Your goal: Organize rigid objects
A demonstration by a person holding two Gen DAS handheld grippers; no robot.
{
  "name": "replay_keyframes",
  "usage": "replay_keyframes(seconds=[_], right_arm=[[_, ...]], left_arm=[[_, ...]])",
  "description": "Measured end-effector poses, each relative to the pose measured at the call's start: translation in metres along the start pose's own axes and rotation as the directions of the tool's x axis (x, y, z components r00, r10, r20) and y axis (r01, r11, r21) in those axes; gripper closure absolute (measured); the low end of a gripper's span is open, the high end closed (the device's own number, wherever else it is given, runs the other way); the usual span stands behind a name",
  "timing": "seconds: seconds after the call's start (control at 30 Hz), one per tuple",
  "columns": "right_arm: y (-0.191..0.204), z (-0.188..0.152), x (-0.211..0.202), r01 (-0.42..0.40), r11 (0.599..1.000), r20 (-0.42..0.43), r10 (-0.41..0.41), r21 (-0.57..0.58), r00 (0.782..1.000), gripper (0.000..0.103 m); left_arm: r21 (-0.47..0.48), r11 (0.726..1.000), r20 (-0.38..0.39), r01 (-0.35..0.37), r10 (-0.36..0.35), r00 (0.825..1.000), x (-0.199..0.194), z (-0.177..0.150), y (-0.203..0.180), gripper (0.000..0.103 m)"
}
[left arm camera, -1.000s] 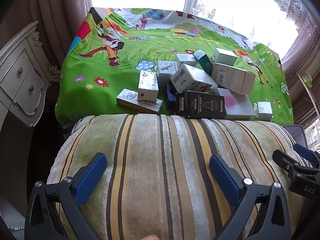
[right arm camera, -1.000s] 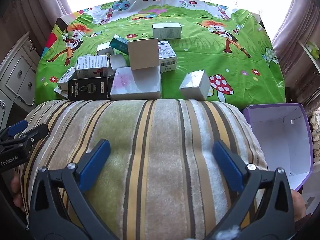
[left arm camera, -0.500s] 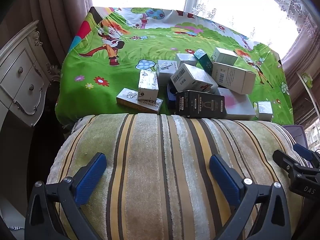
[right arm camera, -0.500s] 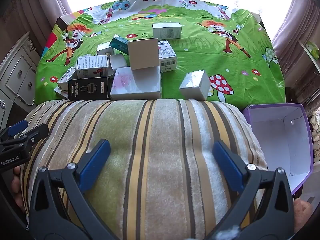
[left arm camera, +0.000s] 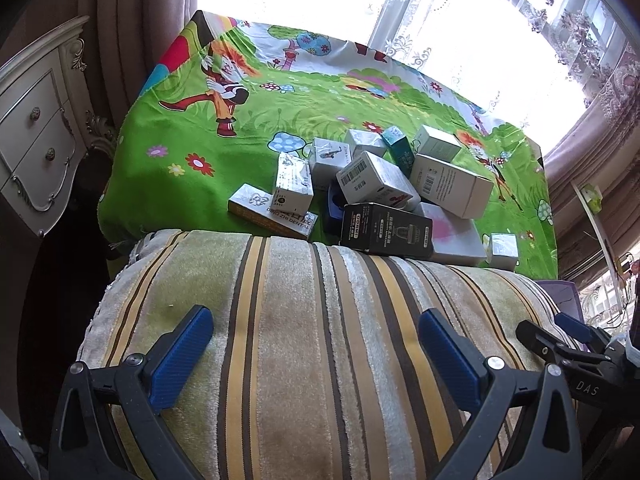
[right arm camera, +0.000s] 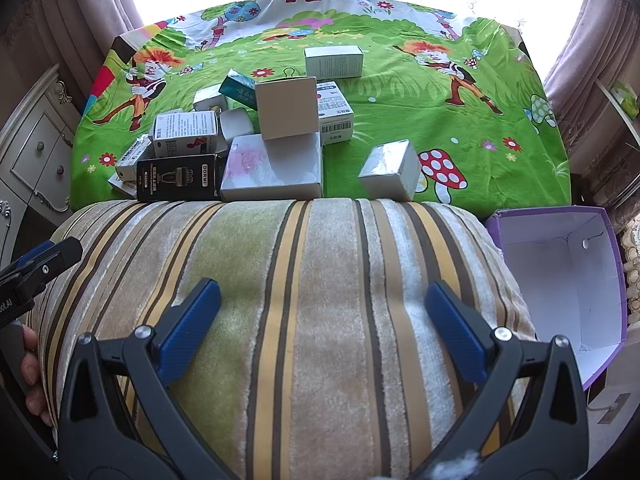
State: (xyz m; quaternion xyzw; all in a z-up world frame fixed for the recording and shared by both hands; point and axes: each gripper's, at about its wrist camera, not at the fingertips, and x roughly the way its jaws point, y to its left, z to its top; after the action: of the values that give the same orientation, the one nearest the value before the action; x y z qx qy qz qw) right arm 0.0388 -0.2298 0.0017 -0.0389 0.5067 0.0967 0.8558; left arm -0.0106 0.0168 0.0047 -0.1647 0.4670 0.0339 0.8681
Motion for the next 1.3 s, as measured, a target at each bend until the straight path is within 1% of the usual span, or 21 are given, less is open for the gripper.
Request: replay_keyframes(seconds=[0.37, 0.57, 0.7, 0.8, 0.97, 1.03, 1.17, 1.23, 1.3], right_arm=[[0.0, -0.005, -0.002, -0.004, 1.0, 0.041, 0.003, 0.015, 0.999, 0.0], [0.001, -0.003, 0.0, -0.001, 1.0, 0.038, 0.001, 0.011, 0.999, 0.0], [0.003, -0.002, 0.001, 0.004, 1.0, 0.028, -0.004, 0.001, 1.0, 0.0], [0.0, 0.001, 0.003, -0.011, 1.0, 0.014, 0.011, 0.002, 1.0, 0.0], [-0.004, 0.01, 0.007, -0.047, 0.998, -0.053, 0.045, -0.03, 0.998, 0.0], [-0.006, 0.012, 0.009, -0.066, 0.997, -0.065, 0.064, -0.033, 0.996, 0.0], [-0.012, 0.015, 0.008, -0.11, 0.993, -0.051, 0.108, -0.036, 0.993, 0.0], [-0.014, 0.02, 0.009, -0.11, 0.992, -0.065, 0.106, -0.066, 0.992, 0.0], [-0.02, 0.024, 0.009, -0.108, 0.993, -0.065, 0.104, -0.052, 0.992, 0.0]], left_arm=[[-0.035, 0.998, 0.021, 0.054, -0.054, 0.998, -0.002, 0.001, 0.006, 0.0], [-0.049, 0.996, 0.028, 0.077, -0.075, 0.997, -0.003, 0.002, 0.009, 0.0], [-0.046, 0.995, 0.028, 0.085, -0.083, 0.996, -0.003, 0.002, 0.008, 0.0], [-0.038, 0.995, 0.027, 0.09, -0.089, 0.996, -0.003, 0.003, 0.007, 0.0], [-0.036, 0.995, 0.025, 0.095, -0.094, 0.995, -0.003, 0.005, 0.006, 0.0], [-0.032, 0.995, 0.027, 0.095, -0.095, 0.995, -0.004, 0.005, 0.006, 0.001], [-0.034, 0.994, 0.021, 0.103, -0.103, 0.995, -0.003, 0.009, 0.008, 0.004], [-0.033, 0.994, 0.014, 0.105, -0.104, 0.994, -0.003, 0.012, 0.009, 0.006], [-0.024, 0.995, 0.009, 0.101, -0.1, 0.995, -0.002, 0.015, 0.008, 0.009]])
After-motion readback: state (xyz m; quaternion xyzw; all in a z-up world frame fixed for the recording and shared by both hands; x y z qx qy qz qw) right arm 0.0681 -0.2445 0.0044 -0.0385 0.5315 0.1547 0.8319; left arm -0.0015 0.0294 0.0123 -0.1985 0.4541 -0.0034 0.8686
